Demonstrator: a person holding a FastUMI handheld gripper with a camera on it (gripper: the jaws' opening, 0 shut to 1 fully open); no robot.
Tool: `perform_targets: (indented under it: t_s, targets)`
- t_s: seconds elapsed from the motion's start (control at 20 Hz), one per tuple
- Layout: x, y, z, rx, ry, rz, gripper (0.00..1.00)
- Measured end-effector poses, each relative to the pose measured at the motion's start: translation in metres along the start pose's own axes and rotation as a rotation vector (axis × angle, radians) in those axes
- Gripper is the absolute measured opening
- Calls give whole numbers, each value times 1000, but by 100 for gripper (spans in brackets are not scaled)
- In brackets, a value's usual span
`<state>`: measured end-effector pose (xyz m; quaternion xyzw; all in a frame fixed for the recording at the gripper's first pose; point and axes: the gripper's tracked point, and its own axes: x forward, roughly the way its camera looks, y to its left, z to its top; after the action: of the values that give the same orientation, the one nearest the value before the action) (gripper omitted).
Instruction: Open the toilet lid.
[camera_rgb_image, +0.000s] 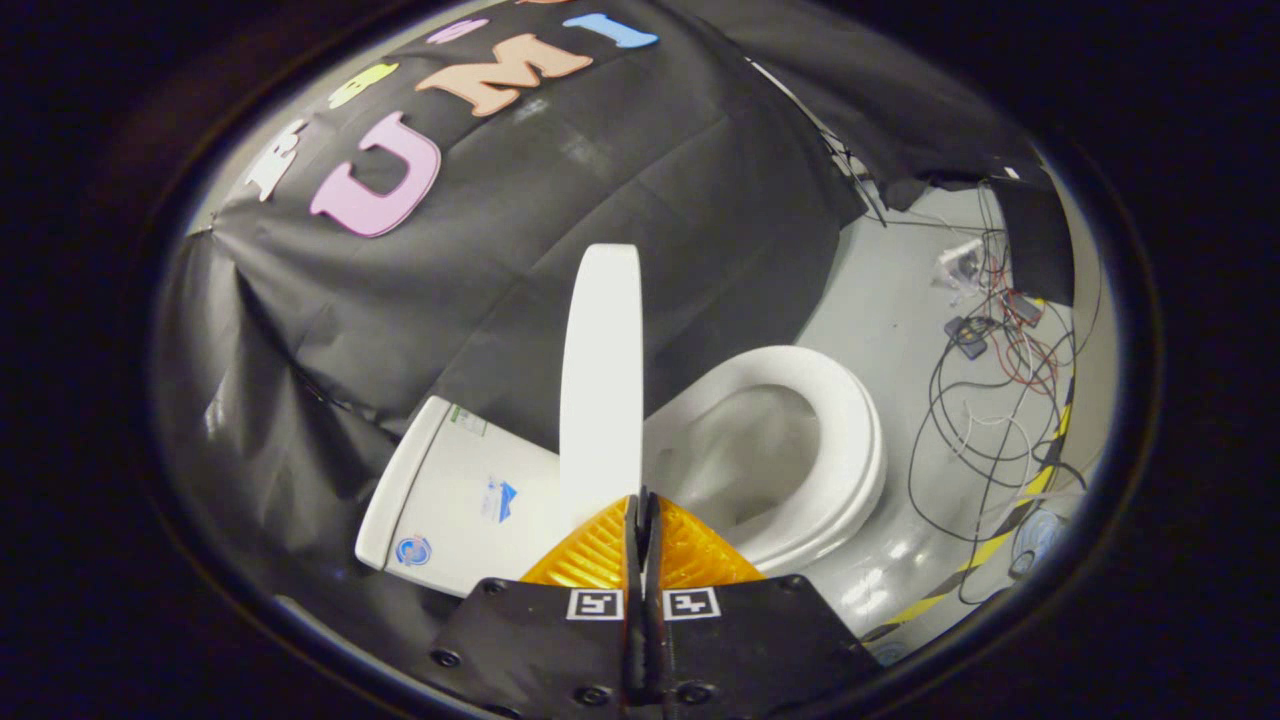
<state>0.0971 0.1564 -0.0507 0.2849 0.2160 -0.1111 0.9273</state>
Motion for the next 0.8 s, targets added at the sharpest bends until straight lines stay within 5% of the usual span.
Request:
perform_targets:
  t_s: [0.8]
  targets:
    - [-10,103,-6,-241,-24,-41,0]
